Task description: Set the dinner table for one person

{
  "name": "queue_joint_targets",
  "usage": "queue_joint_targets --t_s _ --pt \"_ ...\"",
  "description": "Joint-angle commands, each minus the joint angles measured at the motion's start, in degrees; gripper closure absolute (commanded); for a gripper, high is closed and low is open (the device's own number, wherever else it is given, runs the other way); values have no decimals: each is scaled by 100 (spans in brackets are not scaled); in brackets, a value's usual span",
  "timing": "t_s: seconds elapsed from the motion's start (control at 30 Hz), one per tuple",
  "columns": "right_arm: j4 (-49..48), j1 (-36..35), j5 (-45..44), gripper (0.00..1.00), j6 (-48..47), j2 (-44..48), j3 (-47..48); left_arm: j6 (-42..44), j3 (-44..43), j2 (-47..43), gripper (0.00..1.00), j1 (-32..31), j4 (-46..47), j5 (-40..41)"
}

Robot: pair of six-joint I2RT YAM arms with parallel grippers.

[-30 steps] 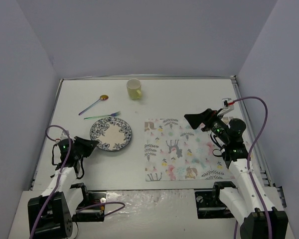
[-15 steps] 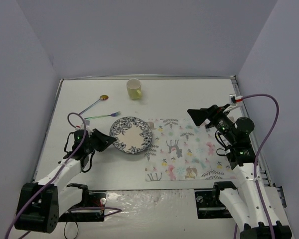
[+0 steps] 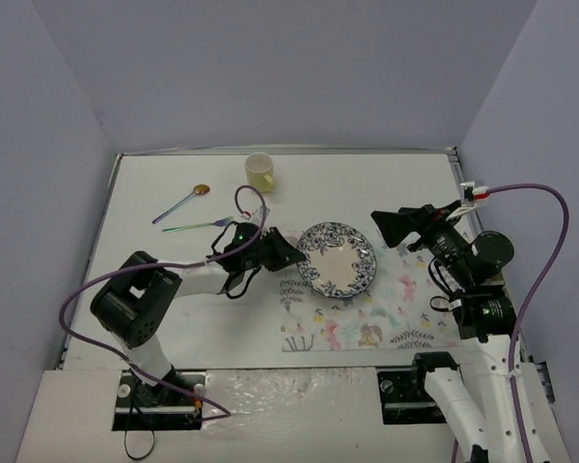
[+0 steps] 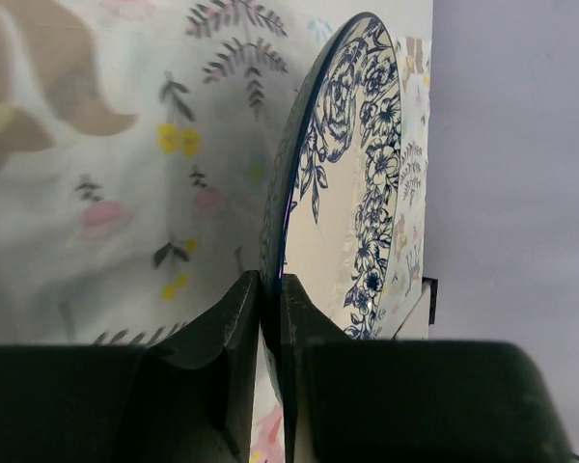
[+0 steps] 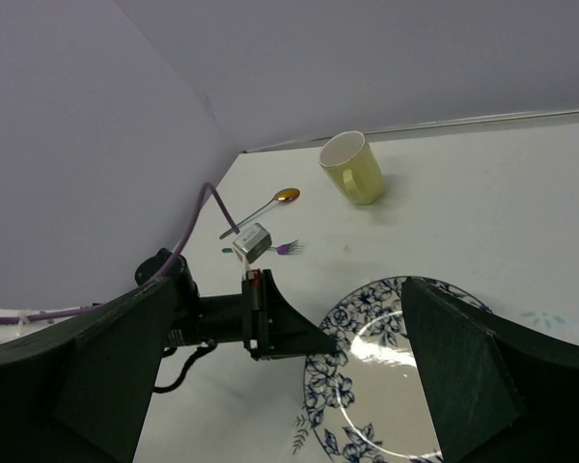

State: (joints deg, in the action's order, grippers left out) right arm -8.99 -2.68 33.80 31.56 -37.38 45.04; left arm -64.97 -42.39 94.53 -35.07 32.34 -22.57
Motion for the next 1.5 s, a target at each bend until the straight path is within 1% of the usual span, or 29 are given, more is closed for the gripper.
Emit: queue_joint_targets --t_s 0.0,0.37,0.7,1.13,1.47 --pt "-36 -31 -32 0 -230 46 367 -307 -981 249 100 -487 1664 -133" --pt "176 -31 -84 0 -369 108 401 -429 -1926 1300 100 -1179 1926 -150" --pt "253 -26 -88 0 -441 168 331 -420 -2535 1769 100 -1432 1735 -102" --pt "310 -31 -125 0 -479 225 257 -549 -2907 2189 100 -1653 1740 -151" --pt "319 -25 -137 0 -493 239 186 -576 -3009 2451 100 -1676 1620 -145"
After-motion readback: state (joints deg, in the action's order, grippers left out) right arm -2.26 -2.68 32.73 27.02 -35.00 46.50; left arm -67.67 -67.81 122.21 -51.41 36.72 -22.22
